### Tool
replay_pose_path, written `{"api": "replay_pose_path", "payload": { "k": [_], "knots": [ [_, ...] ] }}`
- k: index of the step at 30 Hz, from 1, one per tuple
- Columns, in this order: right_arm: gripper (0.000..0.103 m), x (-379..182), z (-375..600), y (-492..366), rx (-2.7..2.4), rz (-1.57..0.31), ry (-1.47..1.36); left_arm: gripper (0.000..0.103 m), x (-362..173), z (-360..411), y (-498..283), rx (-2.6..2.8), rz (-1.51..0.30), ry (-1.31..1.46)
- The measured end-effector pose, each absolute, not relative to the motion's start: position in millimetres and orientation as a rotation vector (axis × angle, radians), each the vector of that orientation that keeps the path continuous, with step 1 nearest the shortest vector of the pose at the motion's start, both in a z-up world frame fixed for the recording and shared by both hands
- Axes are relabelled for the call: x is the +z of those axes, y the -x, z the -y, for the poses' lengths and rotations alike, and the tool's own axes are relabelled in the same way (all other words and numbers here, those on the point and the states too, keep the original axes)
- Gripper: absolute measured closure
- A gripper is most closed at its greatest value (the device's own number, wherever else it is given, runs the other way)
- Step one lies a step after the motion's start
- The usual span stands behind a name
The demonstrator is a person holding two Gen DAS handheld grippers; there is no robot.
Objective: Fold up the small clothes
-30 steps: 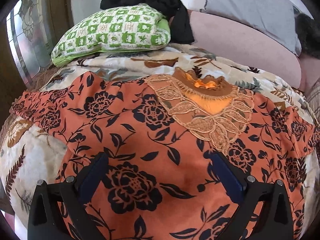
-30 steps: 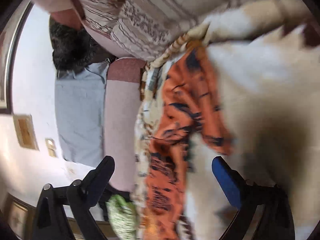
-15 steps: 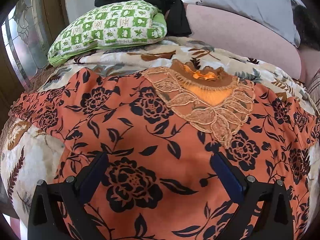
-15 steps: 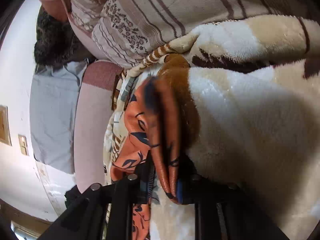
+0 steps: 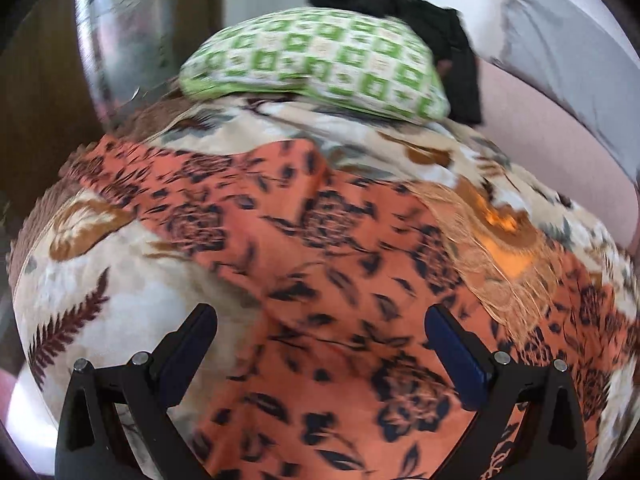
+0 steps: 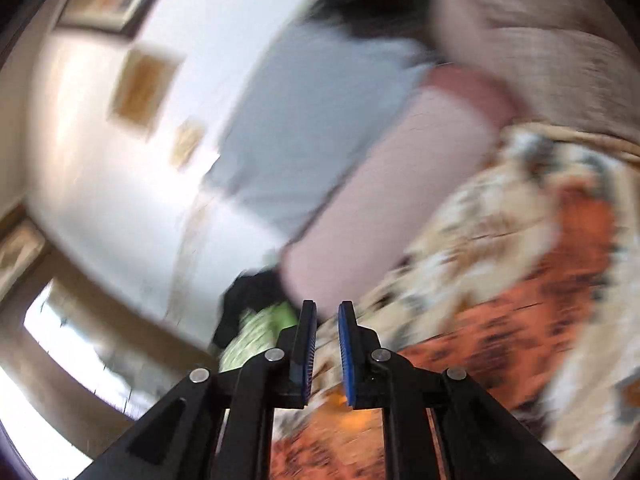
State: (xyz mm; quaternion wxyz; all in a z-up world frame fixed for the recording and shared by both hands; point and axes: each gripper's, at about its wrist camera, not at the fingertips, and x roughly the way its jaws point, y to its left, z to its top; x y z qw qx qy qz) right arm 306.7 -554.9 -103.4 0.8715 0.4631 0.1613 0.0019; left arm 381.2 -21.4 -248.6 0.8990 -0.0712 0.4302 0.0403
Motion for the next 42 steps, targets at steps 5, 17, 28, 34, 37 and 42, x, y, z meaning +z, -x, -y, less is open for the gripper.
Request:
{"api": "replay_pose_path", "payload": {
  "k": [5,17,28,34,37,42],
  "knots": [
    [0.090,-76,465,-346,0.071,-0.453,-0.856,0.000,-243,-11,-381,0.137,-0.876,0.228],
    [0.011,-204,597,-217,-0.279,-0.514,-1.140,0.000,-244,75,-364,-0.006,-0.847,-0.059],
    [0.012,-296,716,-166,-0.598,-0.359,-1.284,0.000,-265,153,-353,-0.144,-0.829,-0.229],
    [0.087,-334,745,-208,-0.610,-0.432,-1.337,0.000,-268,204,-366,-0.264,-0.860,-0.246],
    [0.092,-312,722,-241,-0.513,-0.483,-1.212,0.000,-272,237,-380,-0.281,-0.895,-0.288],
    [0.093,-255,677,-279,-0.320,-0.507,-1.090,0.000,-313,234,-422,-0.139,-1.117,-0.281]
  ]
}}
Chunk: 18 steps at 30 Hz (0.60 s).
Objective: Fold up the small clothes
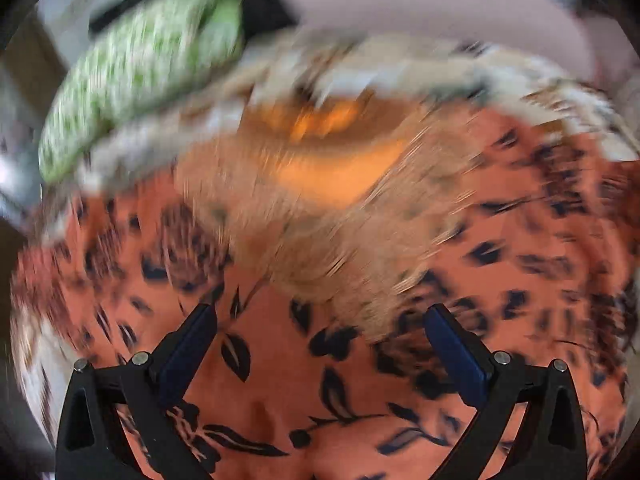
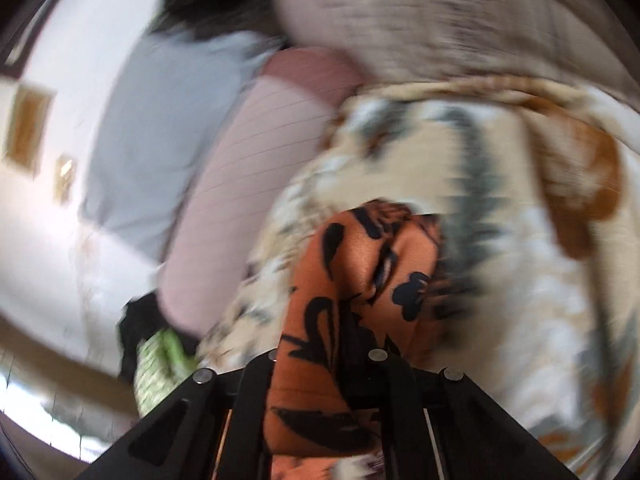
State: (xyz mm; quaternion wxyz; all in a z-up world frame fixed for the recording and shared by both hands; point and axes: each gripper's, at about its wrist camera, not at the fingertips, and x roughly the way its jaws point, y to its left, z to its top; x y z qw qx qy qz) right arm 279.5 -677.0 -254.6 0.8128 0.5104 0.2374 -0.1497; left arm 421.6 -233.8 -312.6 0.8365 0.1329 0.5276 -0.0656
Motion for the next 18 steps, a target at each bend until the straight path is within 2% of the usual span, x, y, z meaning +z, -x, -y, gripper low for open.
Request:
{"api": "replay_pose_path", "payload": {
  "k": [1,3,9,14,18],
  "knots": [
    [0.093,-237,665,-288,-0.263,-0.504,-1.069,0.000,-324,228,-428,-0.141,-1.169,-0.246],
    [0.093,-213,646,-303,-0.186,-0.498,-1.056,0.000,-323,218,-430,-0.169,-1.146,-0.156],
    [0.094,-136,551,-346,0.050,-0.504,-0.972,0.000,-324,210,-431,-0.223,-1.154,-0.164],
    [0.094,-98,457,-388,0.235,-0.525,-0.930,0.000,-324,206,-418,-0.259,-1.084,-0.193],
    [0.094,-83,389,-419,0.343,-0.544,-0.907,0.000,-293,151,-425,-0.189,-1.082,-0.048]
  ]
}}
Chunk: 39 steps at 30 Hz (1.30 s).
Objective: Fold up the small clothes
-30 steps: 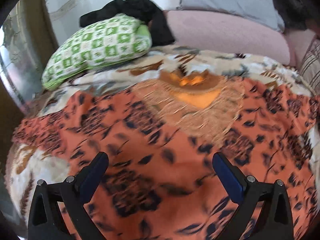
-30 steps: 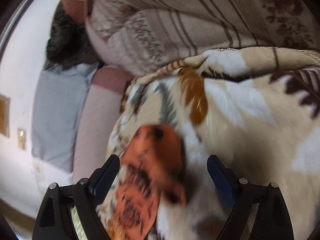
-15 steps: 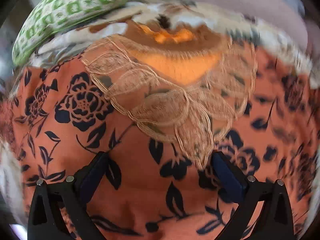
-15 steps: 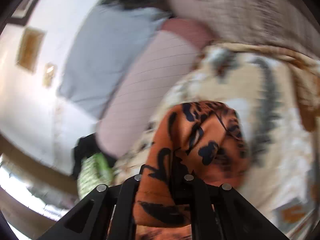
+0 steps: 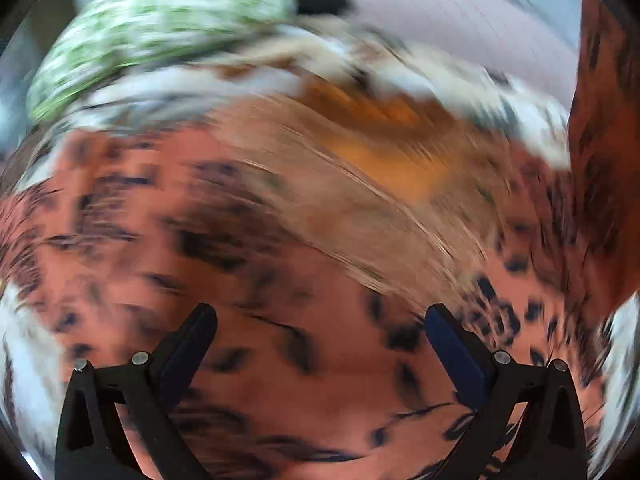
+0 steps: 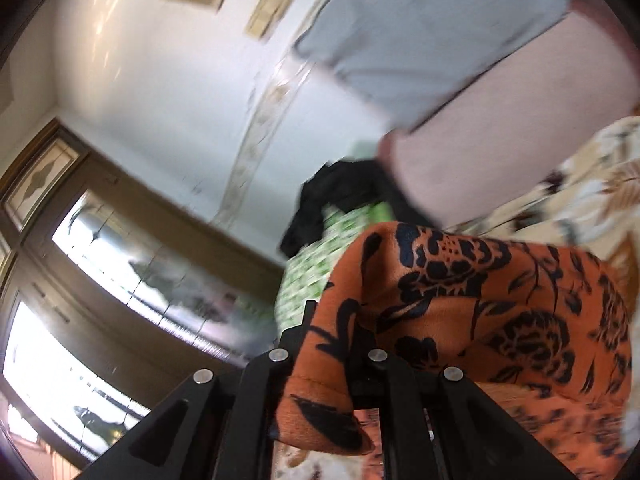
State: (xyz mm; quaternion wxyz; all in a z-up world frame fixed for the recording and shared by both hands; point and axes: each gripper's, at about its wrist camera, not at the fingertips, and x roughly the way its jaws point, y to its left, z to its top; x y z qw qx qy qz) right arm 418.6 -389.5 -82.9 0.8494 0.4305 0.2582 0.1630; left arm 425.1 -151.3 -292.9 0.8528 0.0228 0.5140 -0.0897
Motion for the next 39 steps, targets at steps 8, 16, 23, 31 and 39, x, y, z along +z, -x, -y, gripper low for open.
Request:
{"api": "replay_pose_path", "payload": {
  "k": [8,16,23,31,39],
  "knots": [
    [0.093,-118,278,-469,0.444,-0.692,-0.899,0.000,-313,38,-457,-0.073,-1.161,-0.004],
    [0.088,-241,247,-499,0.392,-0.999,-1.017,0.000,-285,-36,-454,0.071,-1.150,0.112],
    [0.008,-243,252,-493,0.505,-0.936,-1.002,0.000,-253,-70,-445,0.070,-1.072,0.249],
    [0.010,-214,271,-473,0.442,-0.873,-0.898,0.000,-241,-43,-449,-0.047,-1.046,0.166],
    [0.057,-305,367,-409,0.099,-1.024,-0.845,0.000,-222,-25,-430,-0.182,-1.032,0.135]
  ]
}}
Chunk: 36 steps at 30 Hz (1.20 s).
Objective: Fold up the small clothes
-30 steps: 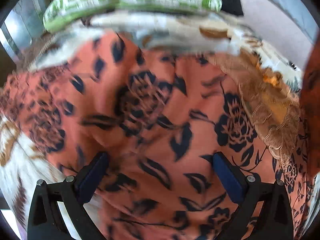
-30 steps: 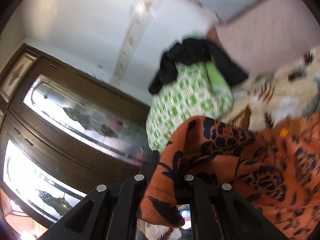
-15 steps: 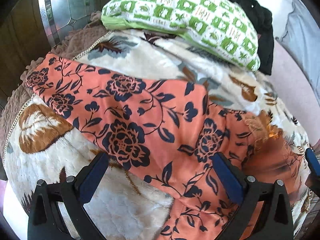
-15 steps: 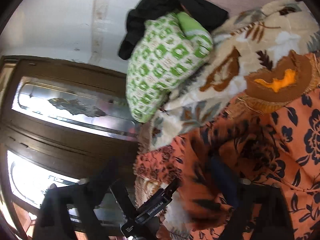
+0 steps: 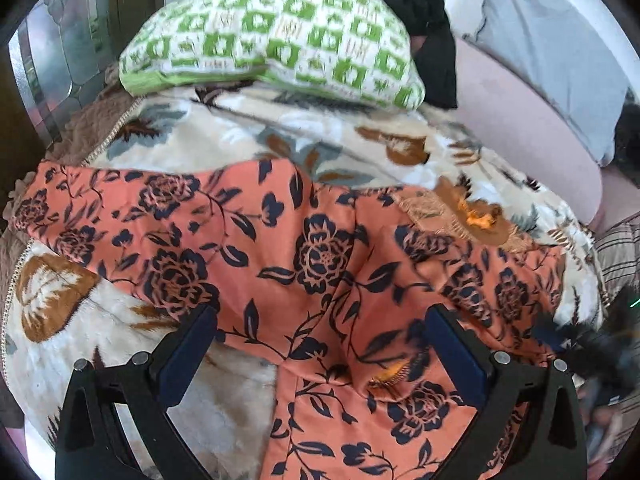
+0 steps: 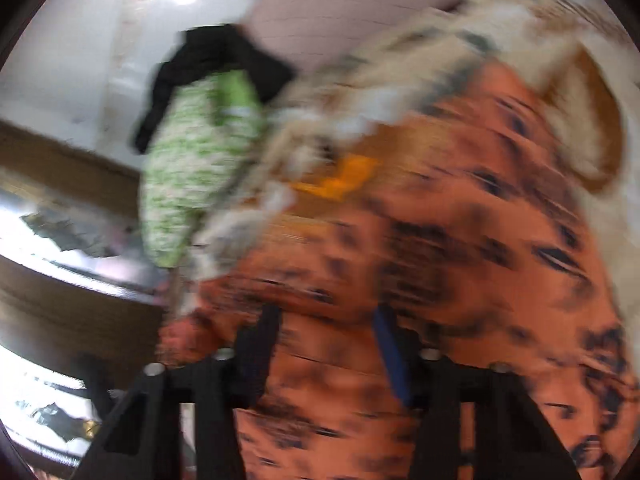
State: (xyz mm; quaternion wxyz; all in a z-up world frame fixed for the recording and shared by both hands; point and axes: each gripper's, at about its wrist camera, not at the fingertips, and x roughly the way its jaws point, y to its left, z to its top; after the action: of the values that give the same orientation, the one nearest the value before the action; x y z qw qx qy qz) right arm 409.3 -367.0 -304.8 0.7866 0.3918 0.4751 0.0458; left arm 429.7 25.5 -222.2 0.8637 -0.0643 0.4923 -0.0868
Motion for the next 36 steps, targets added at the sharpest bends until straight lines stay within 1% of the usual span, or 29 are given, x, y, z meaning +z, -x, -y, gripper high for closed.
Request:
{"api": "replay_pose_path", "payload": {
  "k": [2,3,4,5,9,13,20,22,25,26,27,29,30,31,32,33,34,36],
  "knots": [
    [0.060,-331,380,-399,0.018,-1.069,-0.818,0.000,-211,-34,-424,-0.182,-1.002,0.150],
    [0.067,-342,383,-397,-0.007,-1.093,-0.797,0.000,-207,-37,-422,-0.178,-0.994,0.151],
    [0.077,-351,386,-394,-0.009,-1.098,-0.785,0.000,-204,-39,-419,-0.174,-0.986,0.148],
    [0.079,-355,389,-390,-0.011,-1.073,-0.779,0.000,-200,-41,-416,-0.175,-0.982,0.143],
    [0.078,-354,389,-382,0.021,-1.033,-0.715,0.000,-191,-38,-407,-0.196,-0.972,0.125],
    [0.078,-350,384,-377,0.030,-1.003,-0.626,0.000,-196,-21,-400,-0.227,-1.011,0.094],
    [0.078,-354,382,-382,0.021,-1.025,-0.652,0.000,-183,7,-379,-0.309,-0.985,0.127],
    [0.078,-355,381,-385,0.024,-1.023,-0.668,0.000,-190,19,-376,-0.296,-1.001,0.101],
    [0.078,-356,383,-386,0.033,-1.020,-0.680,0.001,-225,38,-386,-0.252,-1.071,0.032],
    [0.078,-356,384,-386,0.037,-1.019,-0.683,0.004,-239,39,-391,-0.222,-1.098,0.028],
    [0.078,-357,384,-386,0.039,-1.019,-0.685,0.016,-251,39,-397,-0.202,-1.113,0.028],
    [0.078,-357,386,-385,0.045,-1.016,-0.695,0.036,-273,35,-410,-0.152,-1.150,0.026],
    [0.078,-357,386,-385,0.047,-1.014,-0.700,0.064,-279,31,-415,-0.134,-1.167,0.042],
    [0.078,-357,387,-384,0.049,-1.011,-0.705,0.082,-284,26,-419,-0.133,-1.177,0.075],
    [0.078,-358,387,-383,0.051,-1.008,-0.706,0.082,-287,21,-424,-0.146,-1.166,0.110],
    [0.078,-358,388,-383,0.055,-1.007,-0.707,0.086,-288,20,-426,-0.151,-1.153,0.119],
    [0.078,-358,388,-383,0.058,-1.008,-0.707,0.094,-289,17,-428,-0.151,-1.139,0.131],
    [0.079,-355,391,-381,0.069,-1.007,-0.743,0.095,-281,9,-428,-0.200,-1.108,0.191]
  ]
}}
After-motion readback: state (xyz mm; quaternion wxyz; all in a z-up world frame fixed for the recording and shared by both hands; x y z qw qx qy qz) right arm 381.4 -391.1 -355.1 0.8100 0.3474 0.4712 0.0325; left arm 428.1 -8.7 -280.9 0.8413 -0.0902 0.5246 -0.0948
